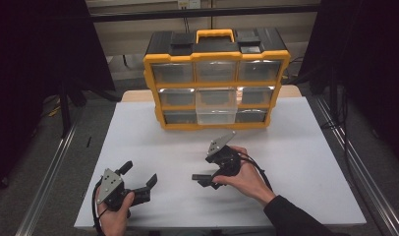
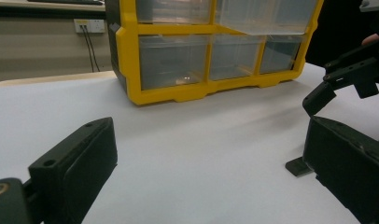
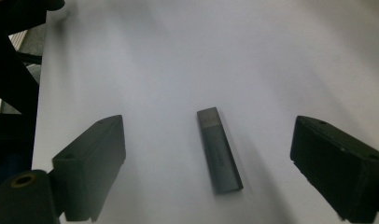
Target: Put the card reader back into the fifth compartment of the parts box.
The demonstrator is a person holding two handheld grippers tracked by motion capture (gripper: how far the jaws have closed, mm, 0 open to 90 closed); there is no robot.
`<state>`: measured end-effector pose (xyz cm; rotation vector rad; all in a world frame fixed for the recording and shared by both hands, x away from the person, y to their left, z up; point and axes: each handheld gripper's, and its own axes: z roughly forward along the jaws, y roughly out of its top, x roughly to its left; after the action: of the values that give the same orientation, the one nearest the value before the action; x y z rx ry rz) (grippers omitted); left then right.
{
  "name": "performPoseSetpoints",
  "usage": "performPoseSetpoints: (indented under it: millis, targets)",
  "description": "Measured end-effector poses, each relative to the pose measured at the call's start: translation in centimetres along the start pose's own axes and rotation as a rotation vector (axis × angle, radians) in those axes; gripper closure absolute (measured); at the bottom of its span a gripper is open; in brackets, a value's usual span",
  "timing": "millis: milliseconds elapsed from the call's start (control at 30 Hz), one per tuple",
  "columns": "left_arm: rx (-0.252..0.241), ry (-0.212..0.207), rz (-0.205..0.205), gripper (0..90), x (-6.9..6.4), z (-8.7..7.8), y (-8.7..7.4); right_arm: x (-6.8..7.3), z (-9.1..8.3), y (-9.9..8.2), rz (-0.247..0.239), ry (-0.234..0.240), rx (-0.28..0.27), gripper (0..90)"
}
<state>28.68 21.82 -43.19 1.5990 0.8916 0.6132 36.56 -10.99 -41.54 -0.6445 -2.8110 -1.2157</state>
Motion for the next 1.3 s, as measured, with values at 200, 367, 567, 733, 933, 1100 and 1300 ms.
performPoseSetpoints:
  millis: [200,367,567,733,933,1100,1300]
  targets:
    - [-0.002,0.0,-0.006,3.0,-0.1,0.1,0.0,-0.4,0.2,0.7,0.002,0.018,0.081,18.1]
    - [0.001,-0.005,-0.01,2.9,-0.1,0.1,0.0,-0.7,0.7,1.0,-0.023,0.018,0.148,24.0]
    - [0.004,-0.005,0.001,3.0,0.0,0.1,0.0,-0.9,1.6,1.3,-0.044,0.018,0.228,32.5]
    - [0.006,-0.005,0.002,2.9,0.0,0.1,0.0,-1.2,2.2,1.4,-0.064,0.002,0.274,36.7]
    - [0.007,-0.007,0.001,2.9,0.0,0.1,0.0,-1.4,2.7,1.5,-0.088,0.013,0.314,47.1]
    - [0.012,-0.007,0.006,2.9,0.0,0.2,0.0,-1.3,3.0,1.4,-0.107,0.023,0.338,54.7]
    - [0.006,-0.009,-0.008,2.9,-0.1,0.3,-0.1,-1.2,3.0,1.4,-0.134,-0.013,0.348,64.2]
